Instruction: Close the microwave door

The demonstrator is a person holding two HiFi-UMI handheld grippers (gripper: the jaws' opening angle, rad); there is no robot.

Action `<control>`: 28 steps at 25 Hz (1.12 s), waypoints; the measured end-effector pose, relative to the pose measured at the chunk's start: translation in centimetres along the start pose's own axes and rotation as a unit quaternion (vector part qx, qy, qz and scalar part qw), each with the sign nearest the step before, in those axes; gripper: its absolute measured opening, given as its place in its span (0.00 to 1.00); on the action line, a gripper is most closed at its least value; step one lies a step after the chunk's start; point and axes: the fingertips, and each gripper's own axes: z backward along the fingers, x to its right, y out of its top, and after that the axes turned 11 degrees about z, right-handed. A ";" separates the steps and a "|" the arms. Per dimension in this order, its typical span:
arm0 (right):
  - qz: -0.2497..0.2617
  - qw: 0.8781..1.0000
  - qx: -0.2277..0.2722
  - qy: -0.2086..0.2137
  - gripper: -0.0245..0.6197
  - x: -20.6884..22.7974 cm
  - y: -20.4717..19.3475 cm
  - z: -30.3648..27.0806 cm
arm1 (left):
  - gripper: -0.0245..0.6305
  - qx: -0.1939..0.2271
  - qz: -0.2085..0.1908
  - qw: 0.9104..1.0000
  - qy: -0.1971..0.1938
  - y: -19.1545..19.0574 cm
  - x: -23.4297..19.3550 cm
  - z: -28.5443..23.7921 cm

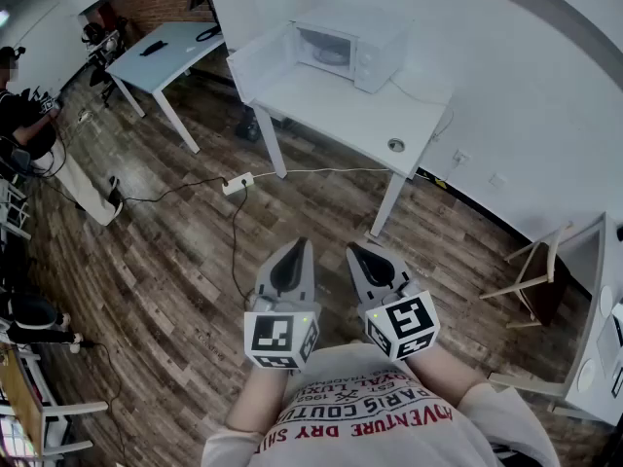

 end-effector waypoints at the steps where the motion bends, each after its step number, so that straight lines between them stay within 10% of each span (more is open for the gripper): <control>1: -0.001 1.000 -0.003 0.000 0.05 0.2 -0.2 0.1 | 0.03 0.001 0.003 1.000 0.000 -0.1 0.2 0.0; 28: -0.053 0.998 -0.013 -0.013 0.06 8.5 -4.5 0.2 | 0.03 -0.037 -0.013 0.999 -0.013 -5.3 4.8 -5.9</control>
